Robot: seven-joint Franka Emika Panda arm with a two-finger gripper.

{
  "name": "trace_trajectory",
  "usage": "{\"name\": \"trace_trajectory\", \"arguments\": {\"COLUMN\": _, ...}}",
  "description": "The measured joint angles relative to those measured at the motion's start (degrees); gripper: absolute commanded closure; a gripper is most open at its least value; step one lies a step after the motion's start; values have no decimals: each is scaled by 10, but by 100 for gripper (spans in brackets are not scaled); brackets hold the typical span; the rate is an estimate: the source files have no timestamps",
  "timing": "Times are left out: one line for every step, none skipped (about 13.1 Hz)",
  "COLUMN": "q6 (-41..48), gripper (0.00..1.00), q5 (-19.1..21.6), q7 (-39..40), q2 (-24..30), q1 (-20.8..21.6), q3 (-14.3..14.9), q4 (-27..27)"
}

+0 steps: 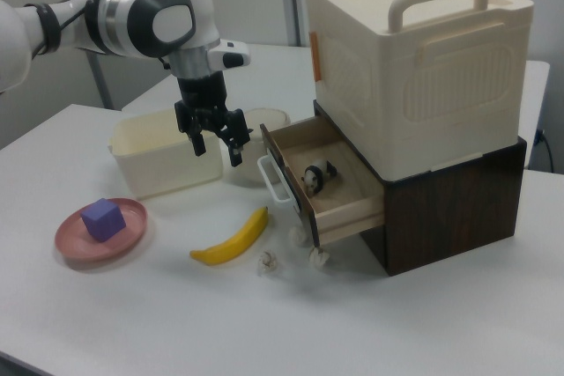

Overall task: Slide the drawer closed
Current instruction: 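Lower the gripper beside the drawer's white handle, then push the drawer front with the gripper into the wooden unit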

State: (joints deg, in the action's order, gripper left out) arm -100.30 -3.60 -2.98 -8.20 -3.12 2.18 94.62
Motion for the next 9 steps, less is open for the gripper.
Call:
{"name": "trace_trajectory", "arguments": {"q6": -1, "gripper": 68, "q5": 1, "q7": 0, "q2": -2, "q1": -1, "q3": 0, "q4": 0}}
{"name": "trace_trajectory", "arguments": {"q6": -5, "gripper": 92, "q5": 9, "q7": -4, "q2": -5, "q1": -4, "q3": 0, "q4": 0}}
{"name": "trace_trajectory", "arguments": {"q6": -11, "gripper": 100, "q5": 20, "q7": -17, "q2": -7, "q1": -6, "q3": 0, "q4": 0}}
{"name": "trace_trajectory", "arguments": {"q6": -21, "gripper": 100, "q5": 28, "q7": -40, "q2": -11, "q1": -8, "q3": 0, "q4": 0}}
{"name": "trace_trajectory", "arguments": {"q6": -27, "gripper": 100, "q5": 30, "q7": -78, "q2": -20, "q1": -9, "q3": 0, "q4": 0}}
{"name": "trace_trajectory", "arguments": {"q6": -41, "gripper": 100, "q5": 31, "q7": -123, "q2": -32, "q1": -8, "q3": 0, "q4": 1}}
{"name": "trace_trajectory", "arguments": {"q6": -53, "gripper": 100, "q5": 31, "q7": -153, "q2": -40, "q1": -8, "q3": -1, "q4": 2}}
{"name": "trace_trajectory", "arguments": {"q6": -71, "gripper": 100, "q5": 31, "q7": -189, "q2": -53, "q1": -7, "q3": -1, "q4": 3}}
{"name": "trace_trajectory", "arguments": {"q6": -81, "gripper": 100, "q5": 31, "q7": -217, "q2": -63, "q1": -7, "q3": -1, "q4": 3}}
